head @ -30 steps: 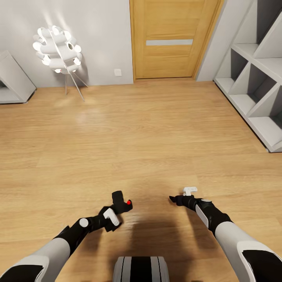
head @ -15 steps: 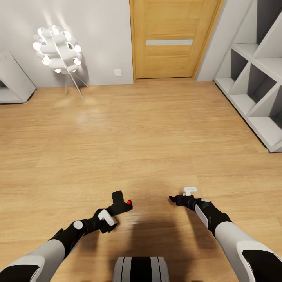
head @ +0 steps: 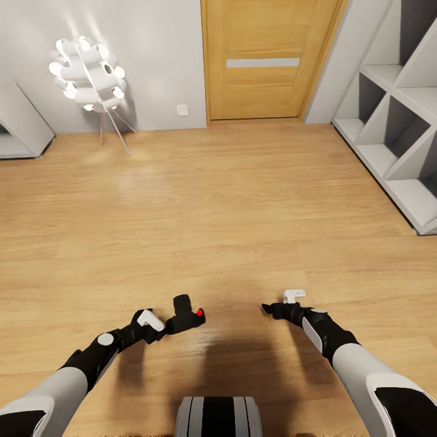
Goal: Attach the digital camera to the camera tripod in the bedroom.
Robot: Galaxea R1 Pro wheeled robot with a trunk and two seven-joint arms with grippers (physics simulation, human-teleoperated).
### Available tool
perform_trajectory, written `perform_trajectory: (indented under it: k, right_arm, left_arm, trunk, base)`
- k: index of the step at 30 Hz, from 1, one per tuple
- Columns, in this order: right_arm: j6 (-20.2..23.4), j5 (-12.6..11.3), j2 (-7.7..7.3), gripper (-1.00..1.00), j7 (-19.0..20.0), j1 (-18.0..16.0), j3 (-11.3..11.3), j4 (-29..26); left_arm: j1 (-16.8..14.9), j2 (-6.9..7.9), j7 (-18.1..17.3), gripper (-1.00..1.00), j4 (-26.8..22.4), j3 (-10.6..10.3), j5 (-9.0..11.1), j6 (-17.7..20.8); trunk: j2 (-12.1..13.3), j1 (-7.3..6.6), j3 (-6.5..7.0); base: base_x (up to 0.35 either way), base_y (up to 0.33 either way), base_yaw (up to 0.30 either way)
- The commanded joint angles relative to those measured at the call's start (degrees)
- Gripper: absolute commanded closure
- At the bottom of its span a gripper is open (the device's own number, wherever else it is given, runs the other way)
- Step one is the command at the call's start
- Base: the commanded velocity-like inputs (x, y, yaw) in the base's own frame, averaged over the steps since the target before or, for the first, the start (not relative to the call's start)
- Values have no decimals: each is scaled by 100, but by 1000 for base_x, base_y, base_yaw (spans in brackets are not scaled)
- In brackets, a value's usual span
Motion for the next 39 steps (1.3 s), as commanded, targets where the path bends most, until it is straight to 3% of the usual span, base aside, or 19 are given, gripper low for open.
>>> perform_trajectory:
  k: [1,33,39]
  right_arm:
    - [39,-28,-1,-100,15,0,3,-11]
    - [31,-28,0,-100,10,0,3,-11]
    - [38,-12,0,-100,14,0,3,-11]
  left_arm:
    - [-2,10,-14,-100,-22,39,-47,-33]
    - [-2,46,-23,-100,-32,67,-55,-42]
    - [-2,54,-23,-100,-38,69,-52,-42]
  trunk:
    - [-3,1,-26]
    - [-46,84,-735]
    - [-46,84,-735]
  base:
    - [0,0,0]
    - [0,0,0]
    - [0,0,0]
